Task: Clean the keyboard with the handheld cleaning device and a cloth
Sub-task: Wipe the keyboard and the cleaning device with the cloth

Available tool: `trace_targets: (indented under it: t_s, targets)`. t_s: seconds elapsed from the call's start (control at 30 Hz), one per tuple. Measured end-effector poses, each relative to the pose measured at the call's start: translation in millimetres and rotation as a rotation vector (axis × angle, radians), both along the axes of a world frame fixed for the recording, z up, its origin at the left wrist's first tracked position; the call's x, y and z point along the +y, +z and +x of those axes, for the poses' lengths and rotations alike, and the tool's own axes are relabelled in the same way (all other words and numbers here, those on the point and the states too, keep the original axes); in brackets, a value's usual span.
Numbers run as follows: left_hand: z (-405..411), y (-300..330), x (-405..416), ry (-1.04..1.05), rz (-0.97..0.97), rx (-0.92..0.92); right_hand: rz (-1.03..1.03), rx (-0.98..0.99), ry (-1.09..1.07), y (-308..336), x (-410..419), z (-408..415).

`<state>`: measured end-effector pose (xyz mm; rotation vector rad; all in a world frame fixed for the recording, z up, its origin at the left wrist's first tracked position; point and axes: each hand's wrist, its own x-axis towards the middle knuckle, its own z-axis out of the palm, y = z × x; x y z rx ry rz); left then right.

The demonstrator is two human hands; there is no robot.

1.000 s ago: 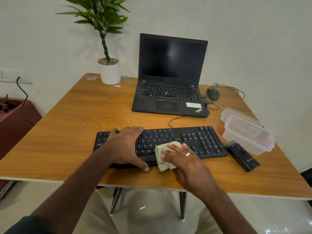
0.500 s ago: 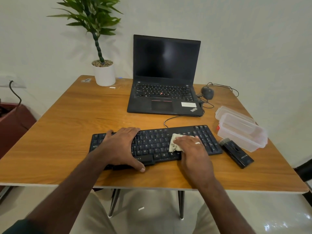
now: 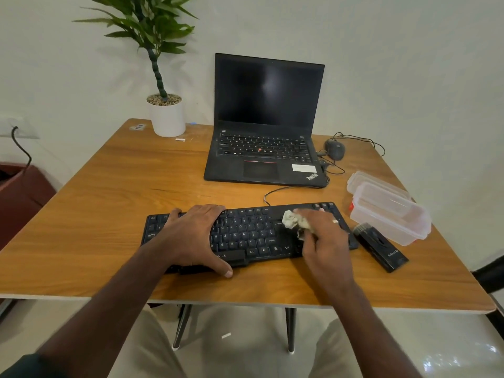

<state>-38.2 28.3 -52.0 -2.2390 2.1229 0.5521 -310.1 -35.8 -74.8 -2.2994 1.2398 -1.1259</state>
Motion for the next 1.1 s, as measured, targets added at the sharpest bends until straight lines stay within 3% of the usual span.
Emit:
trace_targets:
  t_s: [0.13, 0.27, 0.33, 0.4, 0.43, 0.5, 0.57, 0.7, 0.77, 1.1]
  targets:
    - [2, -3, 0, -0.005, -0.012, 0.003, -0.111, 0.279, 0.063, -18, 8, -2]
    - [4, -4, 0, -0.015, -0.018, 0.006, 0.011, 0.234, 0.08, -9, 3, -3]
    - [8, -2, 1, -0.018, -0.012, 0.014, 0.265, 0.06, 0.095, 4, 1, -4]
    - [17, 0, 4, -0.02, -0.002, 0.024, 0.509, -0.307, 0.014, 17, -2, -2]
    - [24, 0, 5, -0.019, 0.004, 0.031, 0.504, -0.468, -0.066, 22, -6, -3]
    - [35, 1, 6, -0.008, 0.034, 0.04, 0.337, -0.55, -0.172, 26, -12, -6]
    - [39, 2, 5, -0.003, 0.063, 0.017, 0.226, -0.459, -0.117, 22, -8, -4]
    - [6, 1, -4, -0.048, -0.015, -0.057, 0.027, 0.081, 0.119, -9, 7, 8]
    - [-19, -3, -12, -0.082, -0.063, -0.069, -0.086, 0.256, 0.178, -15, 7, 11]
    - [-44, 0, -33, -0.11, -0.041, -0.119, -0.044, 0.577, 0.016, 18, -9, -4]
